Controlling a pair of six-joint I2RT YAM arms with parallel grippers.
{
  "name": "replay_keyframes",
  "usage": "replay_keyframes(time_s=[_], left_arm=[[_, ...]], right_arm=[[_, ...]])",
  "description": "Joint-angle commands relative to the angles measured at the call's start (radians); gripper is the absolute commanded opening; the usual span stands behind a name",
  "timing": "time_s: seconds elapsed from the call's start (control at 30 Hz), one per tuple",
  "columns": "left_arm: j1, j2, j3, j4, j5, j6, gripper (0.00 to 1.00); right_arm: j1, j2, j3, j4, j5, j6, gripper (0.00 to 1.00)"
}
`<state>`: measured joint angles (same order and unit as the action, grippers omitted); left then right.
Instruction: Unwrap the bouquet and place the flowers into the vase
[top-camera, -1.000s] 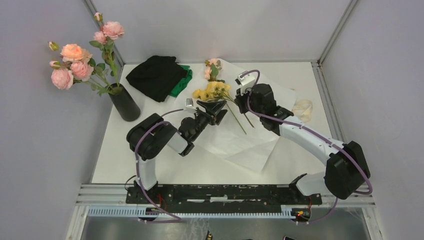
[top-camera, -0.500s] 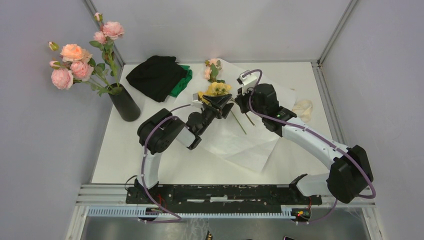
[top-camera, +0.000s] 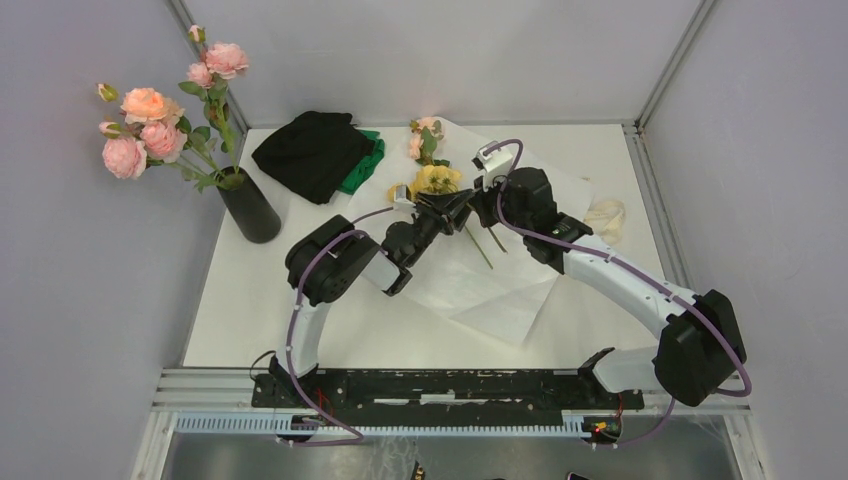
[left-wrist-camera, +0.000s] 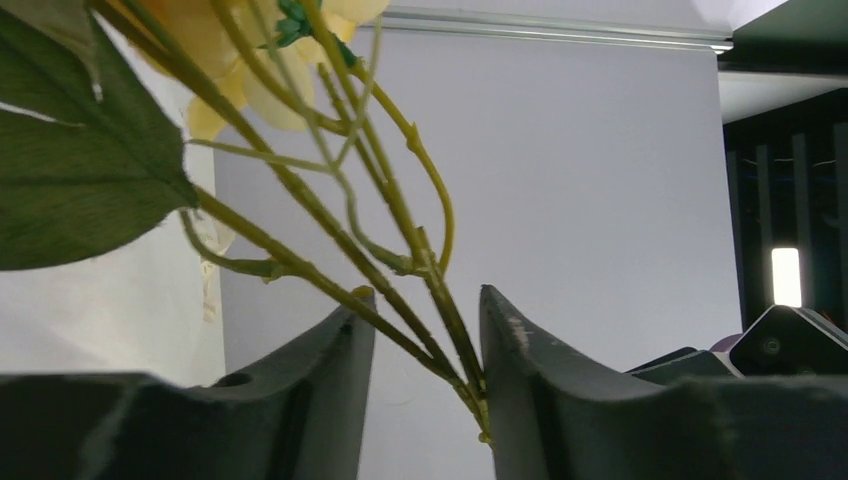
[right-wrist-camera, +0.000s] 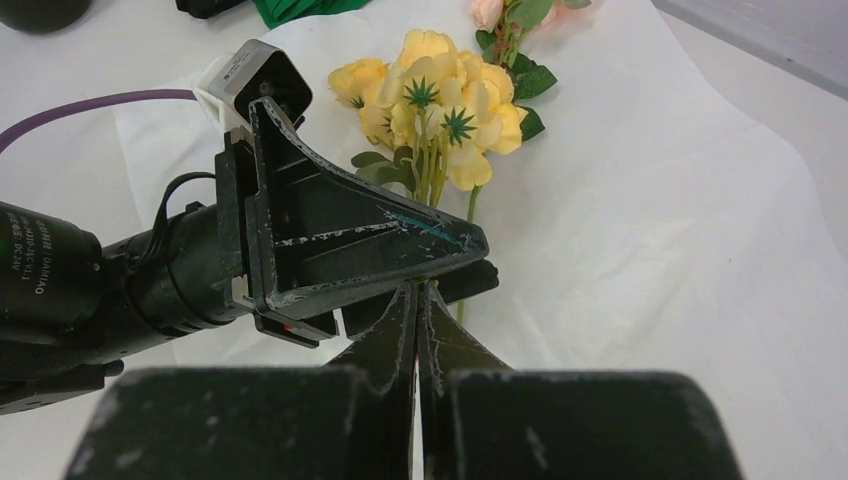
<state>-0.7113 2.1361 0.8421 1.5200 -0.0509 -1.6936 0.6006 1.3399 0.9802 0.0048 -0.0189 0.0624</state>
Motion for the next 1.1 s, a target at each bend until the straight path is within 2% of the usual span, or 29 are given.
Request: replay_keyframes(time_s=[0.0,0.07,0.13,0.27,0.5,0.53,0.67,0.77,0.9,1.0,1.07], left_arm=[[-0.01,0.008,0.005,0.218,-0.009,-0.048,0.45],[-0.01,0.008,0.006,0.218,-0.007,-0.047,0.37],[-0.011,0.011,0.01,0.218,-0.004,-0.044,0.22],[-0.011,0.025,0.023,0.218,-0.002,-0.057,0.03],[-0.009,0.011,0.057,0.218,0.044,0.002,0.02],[-0.009,0.007,0.059,0.218,0.057,0.019,0.02],[0.009,-0.005,0.085,0.18,0.172,0.081,0.02],[0.015,-0.034,0.097,0.056,0.243,0.153,0.02],[0.017,-0.114,0.095,-0.093,0.272,0.29,0.02],[0.02,-0.227,0.128,-0.346,0.276,0.484,0.02],[0.021,-0.317,0.173,-0.637,0.233,0.661,0.02]], right_arm=[[0.006,-0.001,0.015,0.021,0.001,-0.006,0.0],[0.007,0.003,0.015,0.027,-0.005,-0.001,0.0],[0.008,0.005,0.017,0.028,-0.012,0.003,0.0],[0.012,-0.006,0.011,0.026,-0.009,0.0,0.0],[0.012,-0.036,0.004,0.015,0.013,-0.017,0.0],[0.011,-0.046,-0.003,0.023,0.013,-0.016,0.02],[0.012,-0.084,-0.028,0.062,0.073,-0.021,0.24],[0.011,-0.119,-0.051,0.083,0.102,-0.017,0.35],[0.01,-0.191,-0.118,0.134,0.172,-0.013,0.4],[0.008,-0.231,-0.155,0.15,0.229,-0.016,0.4],[0.008,-0.246,-0.178,0.155,0.251,-0.022,0.41]])
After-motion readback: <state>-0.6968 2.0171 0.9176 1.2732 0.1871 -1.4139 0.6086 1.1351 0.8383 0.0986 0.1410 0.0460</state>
